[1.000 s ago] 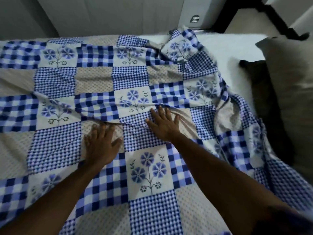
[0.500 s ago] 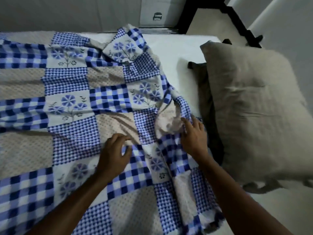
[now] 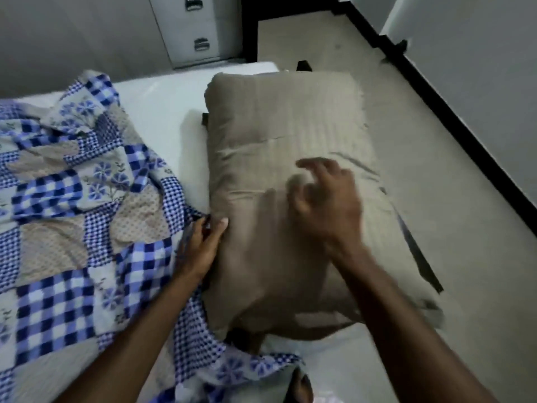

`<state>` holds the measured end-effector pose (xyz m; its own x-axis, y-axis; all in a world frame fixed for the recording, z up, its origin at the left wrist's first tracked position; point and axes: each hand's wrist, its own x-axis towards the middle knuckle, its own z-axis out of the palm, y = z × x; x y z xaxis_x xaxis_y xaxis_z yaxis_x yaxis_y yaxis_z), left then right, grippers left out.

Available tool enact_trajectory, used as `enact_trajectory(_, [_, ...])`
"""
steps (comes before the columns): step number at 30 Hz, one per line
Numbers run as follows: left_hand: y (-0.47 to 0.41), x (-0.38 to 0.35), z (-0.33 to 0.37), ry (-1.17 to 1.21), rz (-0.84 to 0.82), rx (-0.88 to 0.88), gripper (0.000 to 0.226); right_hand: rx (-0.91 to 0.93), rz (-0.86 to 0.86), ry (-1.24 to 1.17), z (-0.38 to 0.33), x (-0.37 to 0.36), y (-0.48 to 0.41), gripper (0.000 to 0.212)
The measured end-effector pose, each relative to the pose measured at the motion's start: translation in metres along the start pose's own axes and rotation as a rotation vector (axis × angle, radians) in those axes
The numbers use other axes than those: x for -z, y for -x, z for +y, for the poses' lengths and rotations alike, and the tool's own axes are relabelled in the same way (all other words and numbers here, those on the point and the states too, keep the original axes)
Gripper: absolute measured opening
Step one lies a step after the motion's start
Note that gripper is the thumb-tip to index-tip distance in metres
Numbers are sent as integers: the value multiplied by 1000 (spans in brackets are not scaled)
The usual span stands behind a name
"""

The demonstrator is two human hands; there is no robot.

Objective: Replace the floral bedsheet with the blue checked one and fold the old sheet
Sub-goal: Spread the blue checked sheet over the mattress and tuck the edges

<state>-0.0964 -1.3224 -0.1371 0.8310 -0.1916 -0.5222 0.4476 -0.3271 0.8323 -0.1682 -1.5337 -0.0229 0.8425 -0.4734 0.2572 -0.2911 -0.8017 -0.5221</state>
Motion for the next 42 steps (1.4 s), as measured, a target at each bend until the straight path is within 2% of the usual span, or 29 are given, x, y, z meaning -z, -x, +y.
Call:
enact_trajectory(2, [-4, -19, 16, 10, 3, 80, 77, -212, -83, 230, 59, 41, -29, 64])
enact_trajectory(3, [-7, -26, 22, 48, -9, 132, 87, -344, -169, 212, 88, 58, -39, 75])
enact_trajectory(4, [-10, -26, 24, 105, -39, 197, 100, -473, -264, 67, 109, 67, -46, 82])
enact_trajectory(5, [-13, -24, 25, 143, -89, 259, 108, -582, -332, -191, 125, 67, -47, 80])
enact_trajectory(7, [-13, -30, 28, 179, -203, 323, 104, -691, -452, -701, 154, 67, -34, 60])
enact_trajectory(8, [-13, -36, 29, 193, -237, 351, 99, -717, -517, -846, 164, 64, -24, 52])
enact_trajectory(10, [-13, -47, 32, 193, -279, 368, 96, -753, -610, -947, 177, 55, -8, 46])
enact_trajectory(13, [-15, -59, 34, 263, -268, 336, 98, -795, -606, -953, 193, 40, -5, 38])
enact_trajectory(14, [-14, -63, 35, 286, -260, 319, 91, -808, -607, -970, 198, 35, -7, 39])
enact_trajectory(16, [-11, -70, 43, 320, -231, 262, 59, -821, -545, -963, 203, 33, -11, 36])
enact_trajectory(17, [-10, -74, 48, 327, -223, 238, 45, -815, -487, -962, 205, 34, -14, 26])
enact_trajectory(19, [-9, -81, 63, 328, -228, 187, 36, -809, -408, -1005, 206, 42, -25, 16])
enact_trajectory(23, [-5, -79, 109, 333, -263, 77, 23, -748, -309, -952, 194, 69, -54, 37])
enact_trajectory(26, [6, -58, 150, 323, -313, 3, 15, -719, -249, -988, 171, 88, -71, 74])
enact_trajectory(27, [8, -49, 160, 332, -320, -27, 21, -699, -244, -1019, 162, 90, -76, 83])
enact_trajectory(29, [19, -15, 180, 352, -315, -80, 38, -677, -257, -1064, 132, 88, -84, 90])
enact_trajectory(30, [25, 4, 186, 355, -324, -95, 36, -672, -261, -1077, 117, 84, -86, 91])
enact_trajectory(32, [39, 57, 194, 372, -323, -145, 11, -627, -268, -1081, 69, 69, -90, 89])
enact_trajectory(33, [44, 90, 192, 379, -317, -159, 18, -601, -275, -1075, 37, 59, -87, 89])
enact_trajectory(35, [53, 154, 185, 339, -225, -171, 16, -544, -291, -1087, -21, 31, -84, 83])
enact_trajectory(37, [63, 219, 178, 305, -137, -185, 49, -496, -339, -1091, -83, 5, -75, 62])
enact_trajectory(38, [70, 257, 171, 305, -54, -190, 57, -473, -377, -1095, -117, -14, -68, 51])
enact_trajectory(40, [85, 321, 159, 241, 65, -184, 61, -436, -424, -1120, -175, -43, -56, 42])
enact_trajectory(42, [107, 393, 138, 195, 167, -172, 64, -402, -477, -1150, -243, -79, -36, 46])
